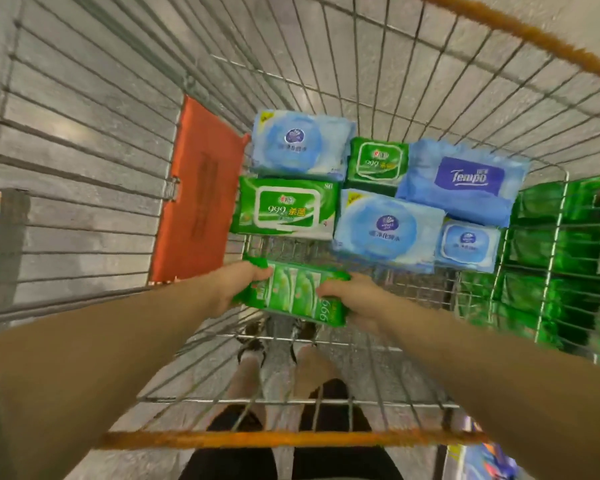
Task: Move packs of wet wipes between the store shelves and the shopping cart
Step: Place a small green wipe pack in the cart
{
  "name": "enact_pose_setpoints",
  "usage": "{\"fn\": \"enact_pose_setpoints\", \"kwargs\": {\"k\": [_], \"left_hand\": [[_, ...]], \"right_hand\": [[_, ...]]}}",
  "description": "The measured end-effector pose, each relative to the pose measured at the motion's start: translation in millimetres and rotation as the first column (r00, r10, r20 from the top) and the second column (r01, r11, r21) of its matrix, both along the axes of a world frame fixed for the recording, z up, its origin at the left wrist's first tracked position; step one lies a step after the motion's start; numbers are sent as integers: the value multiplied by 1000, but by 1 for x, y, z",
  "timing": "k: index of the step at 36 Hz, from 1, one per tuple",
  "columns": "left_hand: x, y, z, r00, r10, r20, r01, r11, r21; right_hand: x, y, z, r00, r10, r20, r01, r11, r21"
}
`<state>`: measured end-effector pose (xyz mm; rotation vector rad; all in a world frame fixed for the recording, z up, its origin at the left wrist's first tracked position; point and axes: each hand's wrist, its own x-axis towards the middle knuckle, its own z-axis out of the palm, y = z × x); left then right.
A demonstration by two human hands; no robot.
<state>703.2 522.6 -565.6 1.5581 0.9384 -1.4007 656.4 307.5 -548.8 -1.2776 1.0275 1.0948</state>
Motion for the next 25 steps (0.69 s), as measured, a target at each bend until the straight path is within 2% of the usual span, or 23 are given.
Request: {"fn": "enact_pose_setpoints", "kwargs": {"k": [3,7,13,16,20,25], "left_hand": [[3,-4,-14,999,0,35,-3,997,82],[7,-9,-32,993,-76,92,57,981,186],[0,-7,-50,992,-69,109,44,975,216],[-3,-10,-48,992,-105,69,87,969,230],[-1,-12,-45,990,-129,65,110,965,239],[3,-12,-29,987,-154,51,138,963,232]], "right_hand": [[-4,15,-22,998,-63,-20,62,997,-45],[-15,18,-85,997,-79,2,79,996,-39],[-5,24,-71,1000,6,-19,-7,998,-55],[1,28,-55,993,97,-60,-103,988,-114],[0,23,-67,988,144,-52,-149,979,-138],[10,21,-52,956,291,-35,-292,940,-174]]}}
